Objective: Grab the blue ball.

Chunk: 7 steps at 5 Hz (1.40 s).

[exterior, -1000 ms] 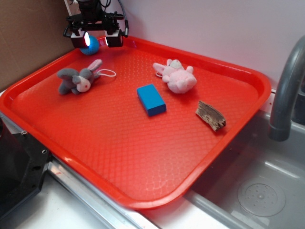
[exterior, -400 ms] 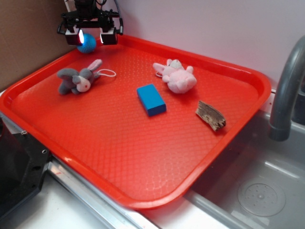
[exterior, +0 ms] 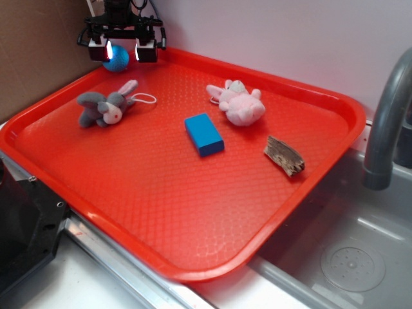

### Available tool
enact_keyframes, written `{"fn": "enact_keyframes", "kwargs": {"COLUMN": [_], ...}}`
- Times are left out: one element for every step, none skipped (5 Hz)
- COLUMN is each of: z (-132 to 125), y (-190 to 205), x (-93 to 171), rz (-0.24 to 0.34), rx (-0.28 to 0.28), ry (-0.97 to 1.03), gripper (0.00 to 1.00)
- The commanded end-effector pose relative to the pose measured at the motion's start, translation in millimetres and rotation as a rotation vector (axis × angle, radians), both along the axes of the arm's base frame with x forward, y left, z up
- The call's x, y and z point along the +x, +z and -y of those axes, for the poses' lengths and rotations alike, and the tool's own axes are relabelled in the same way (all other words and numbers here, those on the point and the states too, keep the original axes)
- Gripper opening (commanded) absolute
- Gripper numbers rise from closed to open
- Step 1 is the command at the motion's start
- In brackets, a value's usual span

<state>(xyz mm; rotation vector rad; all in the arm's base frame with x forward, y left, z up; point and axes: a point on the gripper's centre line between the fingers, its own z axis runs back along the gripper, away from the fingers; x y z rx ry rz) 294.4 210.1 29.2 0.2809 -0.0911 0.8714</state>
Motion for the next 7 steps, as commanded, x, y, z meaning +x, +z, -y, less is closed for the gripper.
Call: {"fn": "enact_keyframes", "kwargs": {"z": [-55, -52, -50, -49, -49, -47, -29], "y": [25, 25, 24, 24, 24, 25, 56], "x": [-14, -13, -13, -13, -13, -13, -19], "rz": [0.051, 0.050, 0.049, 0.049, 0.048, 0.049, 0.057], "rx": [0.100, 0.107, 0.109, 0.109, 0.108, 0.107, 0.038], "ry": [0.055, 0.038, 0.026, 0.021, 0.015, 0.003, -0.099], "gripper": [0.00, 0.00, 0.00, 0.00, 0.00, 0.00, 0.00]}}
